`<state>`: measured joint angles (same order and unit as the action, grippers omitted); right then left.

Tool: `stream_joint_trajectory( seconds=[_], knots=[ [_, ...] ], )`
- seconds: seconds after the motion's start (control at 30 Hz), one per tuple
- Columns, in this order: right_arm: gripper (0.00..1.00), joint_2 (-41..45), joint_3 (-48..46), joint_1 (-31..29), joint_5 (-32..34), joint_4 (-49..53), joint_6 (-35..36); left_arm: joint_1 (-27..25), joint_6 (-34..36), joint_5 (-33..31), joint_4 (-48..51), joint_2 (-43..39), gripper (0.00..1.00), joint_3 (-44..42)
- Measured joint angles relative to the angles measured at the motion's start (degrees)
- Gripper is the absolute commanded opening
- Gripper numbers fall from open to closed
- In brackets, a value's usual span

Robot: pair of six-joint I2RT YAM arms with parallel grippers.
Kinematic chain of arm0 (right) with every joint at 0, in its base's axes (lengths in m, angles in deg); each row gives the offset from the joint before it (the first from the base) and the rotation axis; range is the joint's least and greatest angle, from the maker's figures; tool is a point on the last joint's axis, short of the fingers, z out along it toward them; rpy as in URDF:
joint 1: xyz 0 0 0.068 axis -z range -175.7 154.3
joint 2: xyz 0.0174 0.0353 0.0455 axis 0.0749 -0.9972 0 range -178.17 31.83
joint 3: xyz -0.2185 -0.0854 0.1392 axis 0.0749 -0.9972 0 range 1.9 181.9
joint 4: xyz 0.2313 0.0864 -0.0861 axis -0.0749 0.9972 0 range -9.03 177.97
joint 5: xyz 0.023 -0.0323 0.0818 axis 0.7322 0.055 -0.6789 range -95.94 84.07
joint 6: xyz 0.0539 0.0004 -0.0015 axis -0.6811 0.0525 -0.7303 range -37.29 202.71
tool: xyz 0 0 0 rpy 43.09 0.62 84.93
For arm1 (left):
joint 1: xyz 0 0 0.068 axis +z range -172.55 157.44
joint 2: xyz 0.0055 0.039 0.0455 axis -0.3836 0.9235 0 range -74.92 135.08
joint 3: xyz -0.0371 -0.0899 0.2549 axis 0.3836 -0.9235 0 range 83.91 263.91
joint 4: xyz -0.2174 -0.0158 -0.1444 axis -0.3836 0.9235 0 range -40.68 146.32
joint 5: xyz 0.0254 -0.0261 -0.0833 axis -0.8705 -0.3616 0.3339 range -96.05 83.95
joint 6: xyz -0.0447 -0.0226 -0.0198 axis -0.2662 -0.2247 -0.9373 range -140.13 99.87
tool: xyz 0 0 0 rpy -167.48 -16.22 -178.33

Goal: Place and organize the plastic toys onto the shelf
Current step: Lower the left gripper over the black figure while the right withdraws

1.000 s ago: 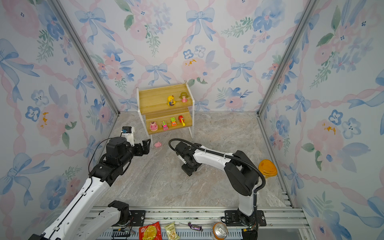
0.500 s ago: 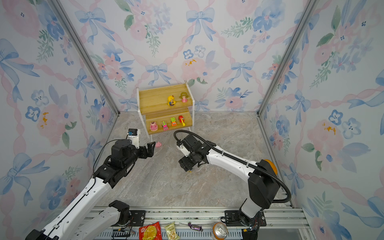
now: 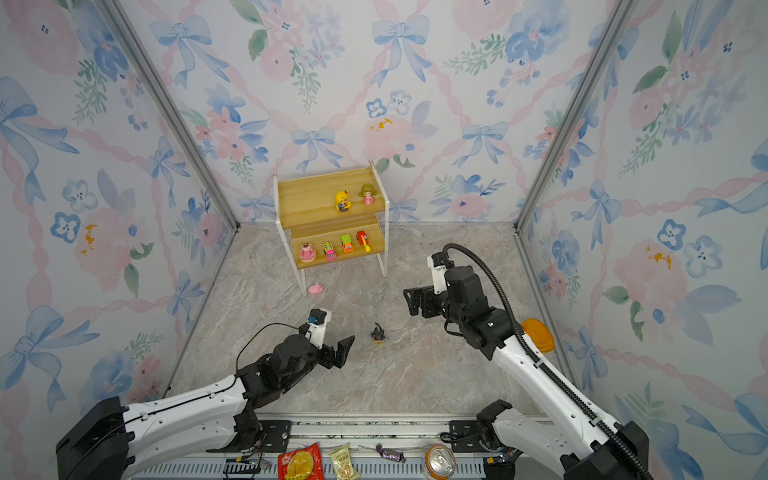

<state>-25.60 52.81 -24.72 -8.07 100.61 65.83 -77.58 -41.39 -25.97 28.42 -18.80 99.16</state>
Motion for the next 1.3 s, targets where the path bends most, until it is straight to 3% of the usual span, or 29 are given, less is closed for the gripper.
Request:
stream_joint_trajectory(
  seconds=[0.2,0.4,0.73,1.07,1.3],
  knots=[
    [0.98,3.63,-2.71,1.92,-0.44,-2.34,-1.62,-6.67,0.13,-8.22,-14.93,10.75,0.94,-0.70],
    [0.98,5.44,-4.39,2.73,-0.66,-3.98,-2.08,-8.17,1.09,-10.49,-27.87,20.26,0.92,-0.76],
    [0.98,8.37,-5.88,4.76,-1.53,-4.52,-1.99,-6.40,5.46,-2.51,-38.34,28.52,0.92,0.81],
    [0.98,8.48,-6.05,5.05,-2.64,-5.73,-1.70,-3.54,7.39,5.77,-40.68,34.67,0.96,4.20],
    [0.98,8.63,-6.10,5.09,-3.54,-6.67,-1.55,-1.84,7.61,6.93,-40.76,38.16,0.97,5.49]
  ],
)
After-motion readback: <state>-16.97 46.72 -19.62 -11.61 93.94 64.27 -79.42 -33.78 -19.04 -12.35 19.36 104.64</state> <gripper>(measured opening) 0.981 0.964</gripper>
